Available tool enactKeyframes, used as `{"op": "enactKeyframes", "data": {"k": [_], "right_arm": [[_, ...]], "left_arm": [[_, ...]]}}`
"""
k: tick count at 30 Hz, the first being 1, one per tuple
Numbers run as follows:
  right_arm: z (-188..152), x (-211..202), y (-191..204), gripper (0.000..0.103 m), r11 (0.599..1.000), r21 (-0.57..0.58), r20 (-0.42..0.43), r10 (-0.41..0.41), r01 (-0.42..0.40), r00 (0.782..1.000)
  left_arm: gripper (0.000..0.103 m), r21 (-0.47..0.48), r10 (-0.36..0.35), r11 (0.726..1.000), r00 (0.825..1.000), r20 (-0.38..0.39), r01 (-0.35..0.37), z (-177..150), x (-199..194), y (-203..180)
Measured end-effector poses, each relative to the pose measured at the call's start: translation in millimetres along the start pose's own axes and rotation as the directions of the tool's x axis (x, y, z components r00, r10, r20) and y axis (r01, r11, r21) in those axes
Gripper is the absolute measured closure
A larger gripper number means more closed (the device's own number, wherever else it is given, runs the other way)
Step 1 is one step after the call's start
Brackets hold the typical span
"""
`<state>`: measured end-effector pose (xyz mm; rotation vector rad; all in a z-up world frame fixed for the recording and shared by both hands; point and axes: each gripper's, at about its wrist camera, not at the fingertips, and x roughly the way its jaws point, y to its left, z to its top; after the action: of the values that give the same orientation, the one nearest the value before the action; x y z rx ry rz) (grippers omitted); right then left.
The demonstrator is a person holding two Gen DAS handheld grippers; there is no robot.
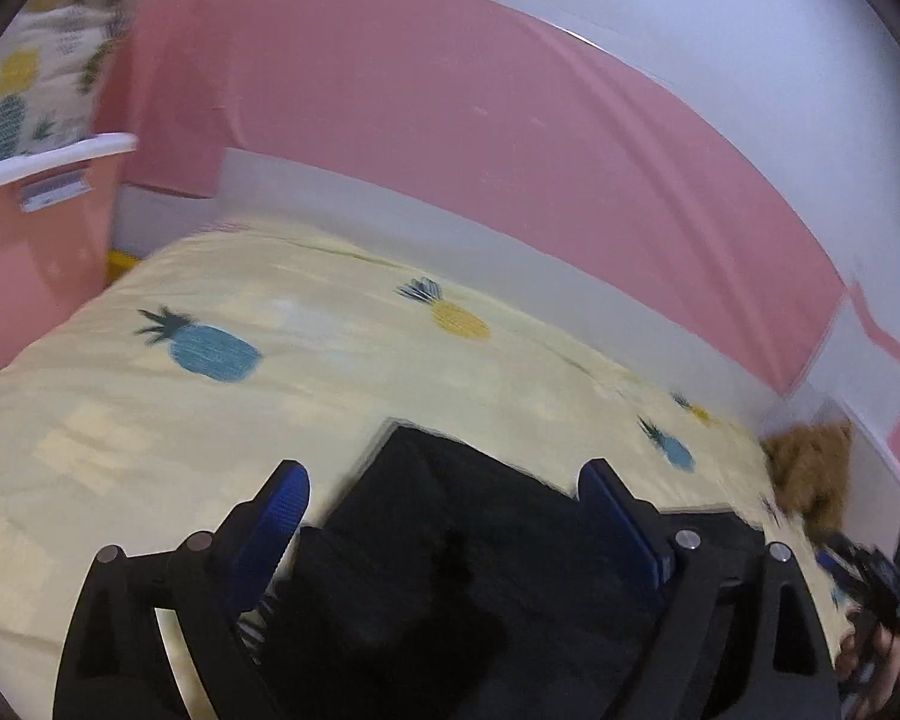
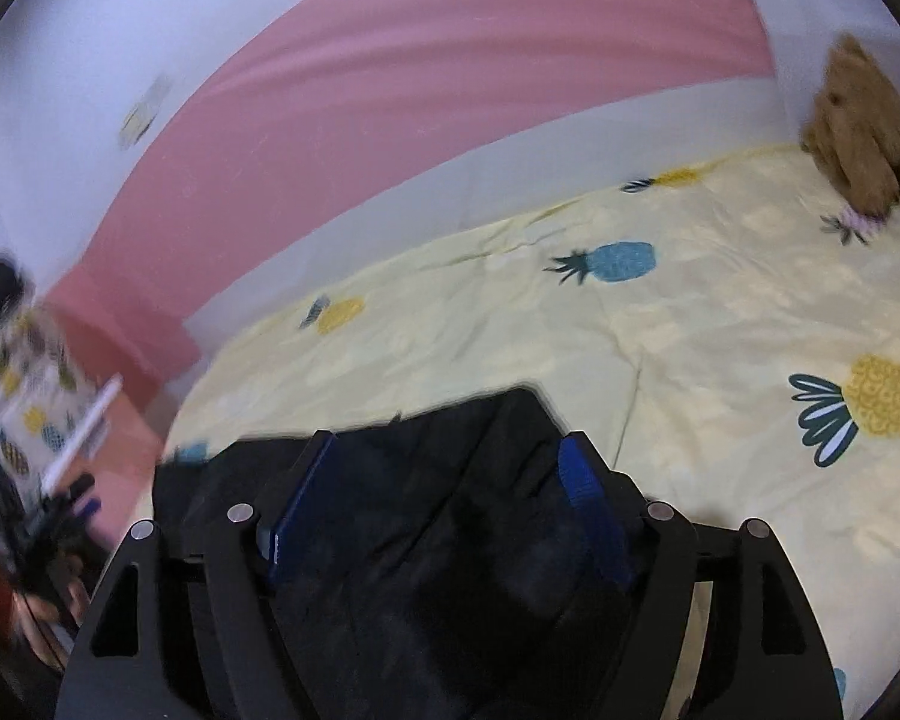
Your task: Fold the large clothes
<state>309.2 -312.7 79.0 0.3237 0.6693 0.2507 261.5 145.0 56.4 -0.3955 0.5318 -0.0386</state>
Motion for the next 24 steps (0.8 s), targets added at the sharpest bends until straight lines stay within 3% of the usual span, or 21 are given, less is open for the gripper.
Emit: {"op": "enactKeyframes", "data": {"k": [4, 9, 14, 18, 21, 24], "right_arm": [[-31, 28, 28, 0.028, 0.991, -0.133, -0.124, -0.022, 0.005, 0.992], [-41, 92, 31, 0.028, 0.972, -0.217, -0.251, -0.143, 0.088, 0.957], [-29, 133, 13, 0.028, 0.974, -0.196, -0.291, -0.166, 0.111, 0.942], [-28, 147, 7, 0.028, 0.973, -0.192, -0.317, -0.184, 0.126, 0.93], [-21, 140, 9, 0.028, 0.976, -0.175, -0.328, -0.185, 0.133, 0.926], [-13, 122, 20, 0.028, 0.971, -0.204, -0.281, -0.181, 0.126, 0.943]], "left_arm": [[0.012, 0.117, -0.083, 0.988, 0.986, -0.144, 0.1, -35, 24, -44], [0.018, 0.222, -0.06, 0.968, 0.966, -0.253, 0.118, -57, 80, -78], [0.019, 0.242, 0.042, 0.97, 0.968, -0.249, 0.02, -54, 136, -73], [0.019, 0.279, 0.105, 0.96, 0.955, -0.278, -0.025, -51, 157, -82], [0.02, 0.295, 0.128, 0.955, 0.942, -0.311, -0.032, -47, 157, -83], [0.021, 0.311, 0.101, 0.95, 0.957, -0.273, -0.012, -34, 138, -86]]}}
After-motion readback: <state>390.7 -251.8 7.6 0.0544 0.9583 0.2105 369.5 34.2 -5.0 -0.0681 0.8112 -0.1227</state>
